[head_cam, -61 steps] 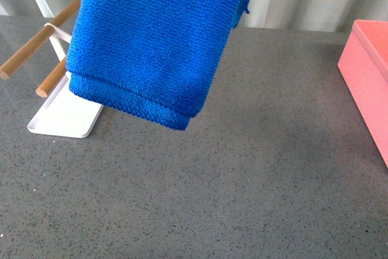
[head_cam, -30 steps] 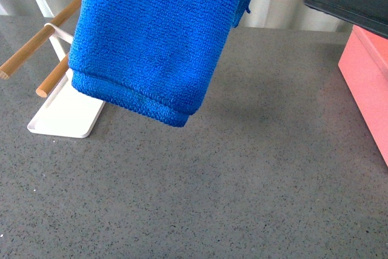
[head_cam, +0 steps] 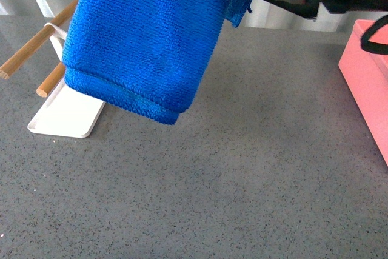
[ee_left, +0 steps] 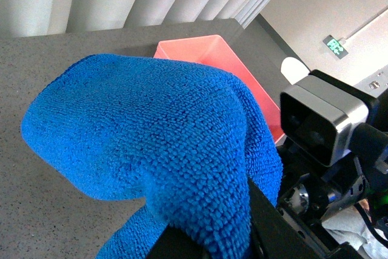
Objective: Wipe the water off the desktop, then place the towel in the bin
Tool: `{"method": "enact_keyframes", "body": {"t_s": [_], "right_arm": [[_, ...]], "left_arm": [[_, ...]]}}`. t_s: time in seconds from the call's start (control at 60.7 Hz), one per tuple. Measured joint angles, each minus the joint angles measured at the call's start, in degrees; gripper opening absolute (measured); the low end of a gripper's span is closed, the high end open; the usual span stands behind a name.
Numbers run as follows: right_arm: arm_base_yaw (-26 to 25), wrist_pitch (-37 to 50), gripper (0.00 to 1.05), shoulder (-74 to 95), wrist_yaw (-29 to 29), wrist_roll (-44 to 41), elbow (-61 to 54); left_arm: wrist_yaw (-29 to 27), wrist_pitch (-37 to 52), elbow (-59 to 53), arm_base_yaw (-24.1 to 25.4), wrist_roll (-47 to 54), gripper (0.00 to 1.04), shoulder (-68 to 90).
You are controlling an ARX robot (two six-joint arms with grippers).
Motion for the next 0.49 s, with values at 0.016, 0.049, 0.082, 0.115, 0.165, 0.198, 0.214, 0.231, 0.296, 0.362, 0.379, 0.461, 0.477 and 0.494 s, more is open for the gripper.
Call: {"method": "enact_keyframes", "body": {"t_s": [0.016, 0.049, 0.082, 0.115, 0.165, 0.198, 0.214, 0.231, 0.296, 0.362, 0.379, 0.461, 0.477, 0.494], "right_arm": [[0.33, 0.04, 0.98, 0.63, 0.00, 0.17, 0.72], [0.66, 0.24, 0.98, 1.20, 0.00, 0.44, 1.36], [1.11, 0.59, 0.98, 1.95, 0.00, 0.74, 2.25], [1.53, 0.72, 0.98, 2.58, -0.28, 1.18, 3.13], [1.90, 1.11, 0.98, 3.17, -0.85, 1.95, 3.91], [2.25, 1.14, 0.98, 3.58, -1.40, 2.45, 4.79], [2.36, 1.14, 0.98, 3.72, -1.55, 2.64, 5.07], [2.56, 1.11, 0.98, 3.98, -1.77, 2.89, 5.64], [2.99, 0.92, 0.96, 4.42, -2.01, 3.89, 6.91], [3.32, -0.07, 0.87, 4.70, -1.95, 4.63, 8.07], [3.37, -0.07, 0.85, 4.72, -1.99, 4.83, 8.17], [3.58, 0.81, 0.75, 5.09, -1.81, 6.05, 8.55], [3.65, 0.77, 0.71, 5.16, -1.55, 6.23, 8.66], [3.67, 0.77, 0.69, 5.18, -1.40, 6.43, 8.66]], "left_arm": [[0.00, 0.00, 0.00, 0.00, 0.00, 0.05, 0.00], [0.00, 0.00, 0.00, 0.00, 0.00, 0.05, 0.00], [0.00, 0.00, 0.00, 0.00, 0.00, 0.05, 0.00], [0.00, 0.00, 0.00, 0.00, 0.04, 0.05, 0.00], [-0.02, 0.00, 0.00, 0.00, 0.13, 0.05, 0.00], [-0.02, 0.00, 0.00, 0.00, 0.15, 0.05, 0.00], [-0.02, 0.00, 0.00, 0.00, 0.15, 0.05, 0.00], [-0.02, 0.00, 0.00, 0.00, 0.15, 0.05, 0.00], [-0.02, 0.00, 0.00, 0.00, 0.17, 0.05, 0.00], [-0.07, 0.00, 0.00, 0.02, 0.17, 0.05, 0.00], [-0.07, 0.00, 0.00, 0.02, 0.17, 0.05, 0.00], [-0.07, 0.00, 0.00, 0.02, 0.22, 0.05, 0.00], [-0.07, 0.00, 0.00, 0.02, 0.20, 0.05, 0.00], [-0.07, 0.00, 0.00, 0.02, 0.17, 0.06, 0.00]]}}
